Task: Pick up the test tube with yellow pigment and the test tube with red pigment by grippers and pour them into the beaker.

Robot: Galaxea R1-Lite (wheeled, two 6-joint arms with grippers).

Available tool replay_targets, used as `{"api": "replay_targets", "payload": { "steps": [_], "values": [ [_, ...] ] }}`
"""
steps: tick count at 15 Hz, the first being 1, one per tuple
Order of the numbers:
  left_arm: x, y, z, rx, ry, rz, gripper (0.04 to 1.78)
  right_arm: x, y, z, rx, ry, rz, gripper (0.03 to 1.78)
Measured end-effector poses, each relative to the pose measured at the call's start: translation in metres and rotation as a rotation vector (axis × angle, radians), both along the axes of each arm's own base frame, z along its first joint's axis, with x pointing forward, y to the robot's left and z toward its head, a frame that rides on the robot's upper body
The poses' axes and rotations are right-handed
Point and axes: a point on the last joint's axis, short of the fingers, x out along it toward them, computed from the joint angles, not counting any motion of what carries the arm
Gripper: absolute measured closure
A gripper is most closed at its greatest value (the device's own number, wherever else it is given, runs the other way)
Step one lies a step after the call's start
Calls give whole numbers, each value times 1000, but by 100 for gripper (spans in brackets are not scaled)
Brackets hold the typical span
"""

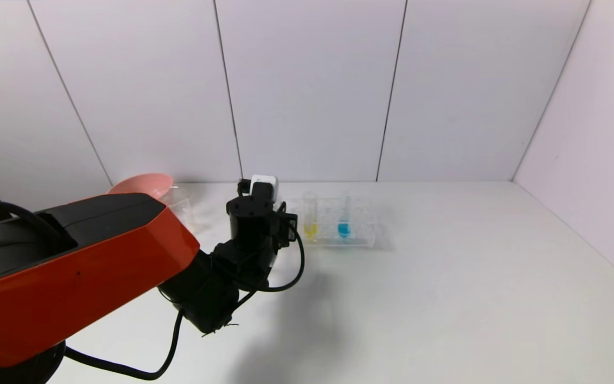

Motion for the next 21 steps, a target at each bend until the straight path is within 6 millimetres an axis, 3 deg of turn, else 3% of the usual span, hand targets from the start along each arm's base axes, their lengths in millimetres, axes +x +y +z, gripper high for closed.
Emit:
{"api": "replay_targets", "payload": {
  "steps": [8,14,17,21],
  "values": [
    [-16,-2,52,73,-123,-54,138,0,0,0,0,1,0,10],
    [-25,8,71,62,-143,-67,138,0,0,0,0,0,0,10],
    [-33,35,85,81,-120,-106,138,0,0,0,0,0,0,10],
    [-47,111,107,113,-48,-146,138,0,0,0,0,0,0,10]
  ]
}}
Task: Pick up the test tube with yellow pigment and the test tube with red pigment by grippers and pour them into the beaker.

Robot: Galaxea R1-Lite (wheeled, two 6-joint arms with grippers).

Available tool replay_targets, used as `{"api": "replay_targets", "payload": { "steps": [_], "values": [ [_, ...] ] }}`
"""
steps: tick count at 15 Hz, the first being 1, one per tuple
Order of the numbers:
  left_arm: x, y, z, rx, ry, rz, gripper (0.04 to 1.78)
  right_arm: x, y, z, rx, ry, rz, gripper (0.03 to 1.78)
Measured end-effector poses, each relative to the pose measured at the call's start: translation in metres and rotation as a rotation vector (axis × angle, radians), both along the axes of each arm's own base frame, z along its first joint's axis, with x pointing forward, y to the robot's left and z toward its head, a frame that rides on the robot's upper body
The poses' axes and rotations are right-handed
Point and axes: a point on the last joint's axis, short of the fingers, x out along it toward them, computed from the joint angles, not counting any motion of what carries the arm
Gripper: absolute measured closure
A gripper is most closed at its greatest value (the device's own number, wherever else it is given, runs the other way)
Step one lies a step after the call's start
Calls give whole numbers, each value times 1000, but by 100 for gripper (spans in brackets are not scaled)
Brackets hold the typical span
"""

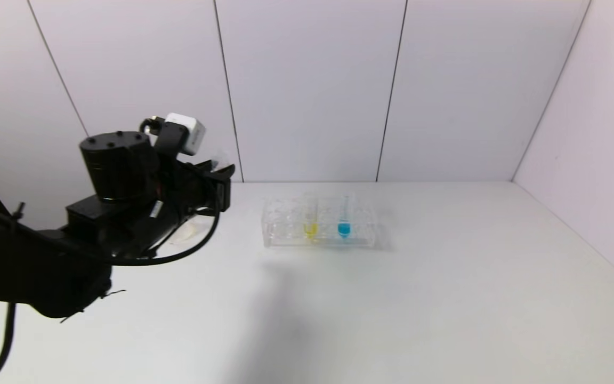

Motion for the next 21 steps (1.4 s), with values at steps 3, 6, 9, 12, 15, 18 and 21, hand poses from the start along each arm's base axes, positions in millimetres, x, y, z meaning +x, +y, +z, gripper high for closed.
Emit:
{"api": "replay_targets", "payload": {
  "steps": [3,6,9,12,15,18,21],
  "values": [
    [-17,63,12,12,75,-29,138,0,0,0,0,0,0,10],
    [-35,117,19,2,156,-50,138,0,0,0,0,0,0,10],
    [-40,155,21,12,201,-89,138,0,0,0,0,0,0,10],
    [-25,168,26,53,240,-101,138,0,0,0,0,0,0,10],
    [-4,173,34,139,295,-115,138,0,0,0,0,0,0,10],
    [18,171,39,216,384,-116,138,0,0,0,0,0,0,10],
    [41,167,36,321,451,-92,138,0,0,0,0,0,0,10]
  ]
}}
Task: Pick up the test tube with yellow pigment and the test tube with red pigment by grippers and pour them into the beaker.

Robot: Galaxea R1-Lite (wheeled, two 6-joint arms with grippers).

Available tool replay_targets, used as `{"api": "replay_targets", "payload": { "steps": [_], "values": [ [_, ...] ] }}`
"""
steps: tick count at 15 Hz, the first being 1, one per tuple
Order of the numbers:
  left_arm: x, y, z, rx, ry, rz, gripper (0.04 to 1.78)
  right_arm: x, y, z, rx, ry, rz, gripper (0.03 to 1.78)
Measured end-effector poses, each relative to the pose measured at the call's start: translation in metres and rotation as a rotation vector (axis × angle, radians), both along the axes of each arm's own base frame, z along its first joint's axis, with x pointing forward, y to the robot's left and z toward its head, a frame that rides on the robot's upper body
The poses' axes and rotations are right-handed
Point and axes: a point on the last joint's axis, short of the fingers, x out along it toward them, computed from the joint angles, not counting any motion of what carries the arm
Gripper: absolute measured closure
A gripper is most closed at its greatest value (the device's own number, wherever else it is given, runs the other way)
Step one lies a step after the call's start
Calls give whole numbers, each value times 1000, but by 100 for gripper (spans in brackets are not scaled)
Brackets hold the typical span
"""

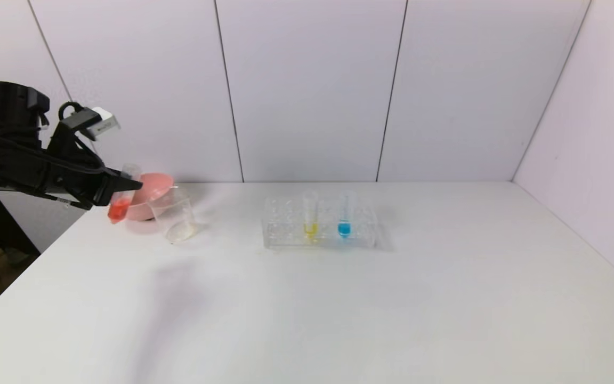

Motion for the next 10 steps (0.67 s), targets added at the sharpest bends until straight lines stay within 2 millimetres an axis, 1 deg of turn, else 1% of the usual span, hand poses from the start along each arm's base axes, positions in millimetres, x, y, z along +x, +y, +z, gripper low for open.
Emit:
{"api": "replay_targets", "payload": {
  "steps": [2,4,7,10],
  "values": [
    [12,-2,0,54,33,-15,138,0,0,0,0,0,0,10],
    [19,-5,5,80,61,-44,138,0,0,0,0,0,0,10],
    [26,-6,18,118,107,-88,138,0,0,0,0,0,0,10],
    [31,-6,27,160,170,-115,138,0,0,0,0,0,0,10]
  ]
}}
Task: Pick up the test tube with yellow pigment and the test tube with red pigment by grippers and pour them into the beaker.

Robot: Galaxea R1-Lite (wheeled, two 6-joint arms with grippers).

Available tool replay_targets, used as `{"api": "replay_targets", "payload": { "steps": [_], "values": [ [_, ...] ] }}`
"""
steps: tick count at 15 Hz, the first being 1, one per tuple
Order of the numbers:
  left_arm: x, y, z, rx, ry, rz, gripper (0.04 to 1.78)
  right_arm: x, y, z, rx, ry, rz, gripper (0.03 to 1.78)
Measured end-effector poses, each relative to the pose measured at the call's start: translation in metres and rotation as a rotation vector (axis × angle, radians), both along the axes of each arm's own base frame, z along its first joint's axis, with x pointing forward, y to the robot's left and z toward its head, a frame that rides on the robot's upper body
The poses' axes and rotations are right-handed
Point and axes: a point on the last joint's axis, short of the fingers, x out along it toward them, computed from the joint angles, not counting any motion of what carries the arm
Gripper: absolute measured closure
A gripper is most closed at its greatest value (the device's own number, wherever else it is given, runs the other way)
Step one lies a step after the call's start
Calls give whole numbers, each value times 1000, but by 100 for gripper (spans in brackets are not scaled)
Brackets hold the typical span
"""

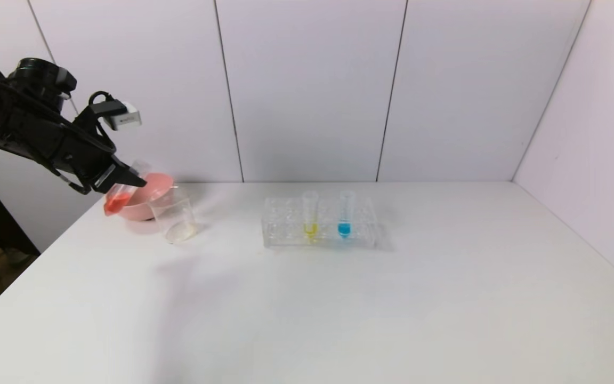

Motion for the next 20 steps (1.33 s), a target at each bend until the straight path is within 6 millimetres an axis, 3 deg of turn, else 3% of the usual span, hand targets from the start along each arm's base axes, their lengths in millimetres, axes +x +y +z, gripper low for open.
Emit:
{"api": "replay_targets", "payload": {
  "steps": [10,20],
  "values": [
    [20,0,-16,276,77,-53,138,0,0,0,0,1,0,10],
    [28,-34,-20,490,98,-29,138,0,0,0,0,0,0,10]
  ]
}}
